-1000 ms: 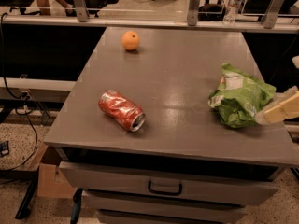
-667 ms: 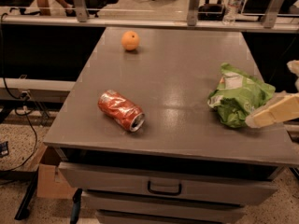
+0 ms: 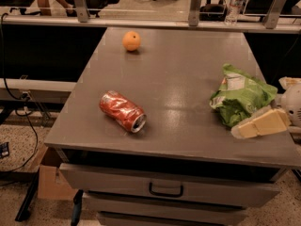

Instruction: Pick green rice chip bag

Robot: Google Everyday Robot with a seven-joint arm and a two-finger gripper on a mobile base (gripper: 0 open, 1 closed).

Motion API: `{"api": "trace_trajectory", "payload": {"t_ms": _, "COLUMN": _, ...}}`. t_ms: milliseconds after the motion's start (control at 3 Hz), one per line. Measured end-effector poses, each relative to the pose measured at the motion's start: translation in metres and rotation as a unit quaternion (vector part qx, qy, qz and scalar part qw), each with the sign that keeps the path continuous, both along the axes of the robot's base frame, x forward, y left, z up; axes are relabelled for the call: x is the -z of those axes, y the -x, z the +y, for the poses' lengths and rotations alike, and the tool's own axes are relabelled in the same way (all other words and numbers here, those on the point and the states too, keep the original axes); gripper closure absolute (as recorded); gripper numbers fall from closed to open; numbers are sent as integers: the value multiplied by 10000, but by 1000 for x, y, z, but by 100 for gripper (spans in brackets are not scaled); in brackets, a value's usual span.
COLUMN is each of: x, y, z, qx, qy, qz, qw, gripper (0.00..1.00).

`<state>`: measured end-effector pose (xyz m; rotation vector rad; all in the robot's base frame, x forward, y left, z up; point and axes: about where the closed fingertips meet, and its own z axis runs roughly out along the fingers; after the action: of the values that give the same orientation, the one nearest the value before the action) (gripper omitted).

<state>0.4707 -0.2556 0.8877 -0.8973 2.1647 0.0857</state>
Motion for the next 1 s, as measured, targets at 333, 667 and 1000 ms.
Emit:
{"api": "trace_trajectory", "payload": {"t_ms": 333, "x": 10, "y": -2, "z": 7, "qx": 63, "qy": -62, "qz": 64, "qw": 9999, "gripper": 13}}
{"api": "trace_trajectory", "payload": {"t_ms": 667, "x": 14, "y": -6, "z": 13, "qx": 23, "qy": -78, "qz": 87, "qw": 9999, "gripper": 44}}
{"api": "trace_trajectory", "payload": {"t_ms": 1000, "x": 13, "y": -10, "z": 16, "qx": -15, "qy": -42, "qz": 78, "qw": 10000, "gripper": 67}}
